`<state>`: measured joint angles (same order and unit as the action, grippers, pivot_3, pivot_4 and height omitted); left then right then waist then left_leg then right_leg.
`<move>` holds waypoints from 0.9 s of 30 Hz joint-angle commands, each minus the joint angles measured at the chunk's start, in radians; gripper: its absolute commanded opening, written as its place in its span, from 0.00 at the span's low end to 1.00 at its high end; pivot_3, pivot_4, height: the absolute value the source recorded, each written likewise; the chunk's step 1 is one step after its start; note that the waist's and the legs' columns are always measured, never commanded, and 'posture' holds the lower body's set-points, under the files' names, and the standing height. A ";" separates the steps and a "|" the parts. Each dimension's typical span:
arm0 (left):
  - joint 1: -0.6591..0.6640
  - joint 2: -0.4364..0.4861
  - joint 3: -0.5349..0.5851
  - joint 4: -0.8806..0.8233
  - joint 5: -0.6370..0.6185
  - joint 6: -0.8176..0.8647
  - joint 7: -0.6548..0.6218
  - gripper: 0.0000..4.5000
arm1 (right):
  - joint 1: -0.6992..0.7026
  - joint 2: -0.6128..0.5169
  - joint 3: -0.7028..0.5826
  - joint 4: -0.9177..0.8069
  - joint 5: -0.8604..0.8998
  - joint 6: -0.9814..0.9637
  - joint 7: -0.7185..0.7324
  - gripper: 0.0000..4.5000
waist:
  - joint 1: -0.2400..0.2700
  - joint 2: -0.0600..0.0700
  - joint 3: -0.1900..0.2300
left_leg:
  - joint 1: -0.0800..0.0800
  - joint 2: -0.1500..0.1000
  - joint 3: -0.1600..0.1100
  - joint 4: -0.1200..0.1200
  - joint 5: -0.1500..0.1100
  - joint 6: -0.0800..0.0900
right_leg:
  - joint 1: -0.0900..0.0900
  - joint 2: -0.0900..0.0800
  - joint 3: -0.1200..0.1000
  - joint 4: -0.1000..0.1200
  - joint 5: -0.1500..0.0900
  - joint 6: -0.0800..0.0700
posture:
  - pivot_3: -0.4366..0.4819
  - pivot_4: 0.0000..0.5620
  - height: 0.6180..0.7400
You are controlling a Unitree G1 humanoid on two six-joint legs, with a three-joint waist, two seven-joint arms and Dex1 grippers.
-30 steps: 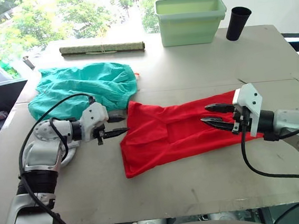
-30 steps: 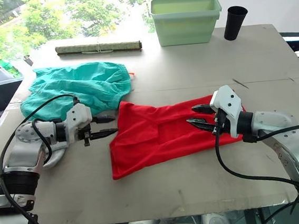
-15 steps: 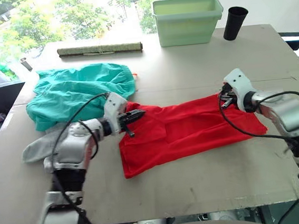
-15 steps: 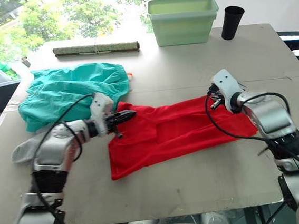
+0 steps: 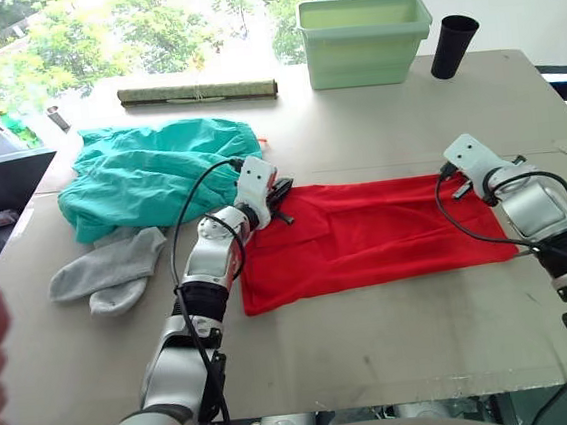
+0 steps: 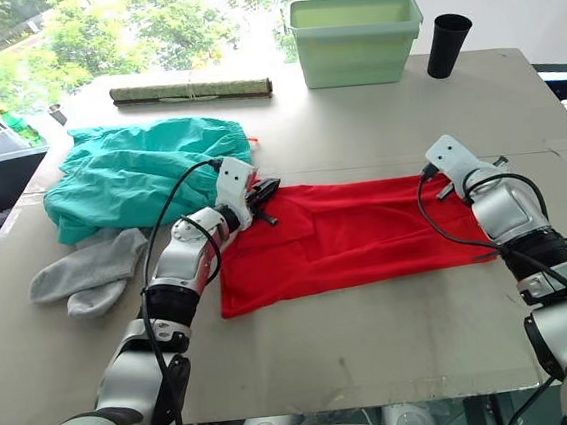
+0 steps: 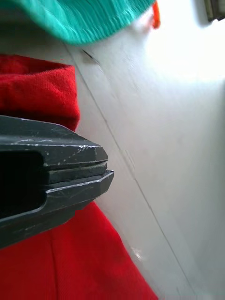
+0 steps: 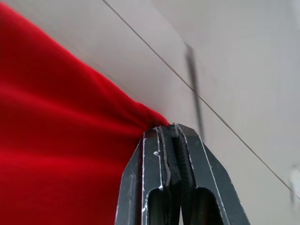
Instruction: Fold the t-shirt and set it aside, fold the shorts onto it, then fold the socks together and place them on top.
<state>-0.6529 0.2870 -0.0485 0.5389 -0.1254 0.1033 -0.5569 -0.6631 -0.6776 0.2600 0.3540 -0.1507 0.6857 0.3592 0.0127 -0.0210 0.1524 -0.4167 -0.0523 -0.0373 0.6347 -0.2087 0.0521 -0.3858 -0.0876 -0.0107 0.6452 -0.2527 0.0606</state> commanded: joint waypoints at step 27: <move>0.429 0.509 -0.165 -0.882 -0.245 0.556 -0.449 1.00 | 0.651 -0.340 -0.314 -0.761 0.279 0.042 0.463 1.00 | 0.000 0.004 0.002 | 0.001 0.005 -0.001 0.001 -0.003 0.005 | 0.004 0.000 0.003 -0.005 -0.003 -0.005 | 0.48 0.27 0.93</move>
<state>-0.2348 0.7736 -0.2001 -0.2975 -0.4192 0.6899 -1.0279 0.0145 -1.0101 -0.0790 -0.4091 0.1474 0.7088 0.8254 0.0132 -0.0172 0.1540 -0.4161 -0.0471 -0.0379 0.6351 -0.2121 0.0571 -0.3824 -0.0873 -0.0079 0.6402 -0.2558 0.0559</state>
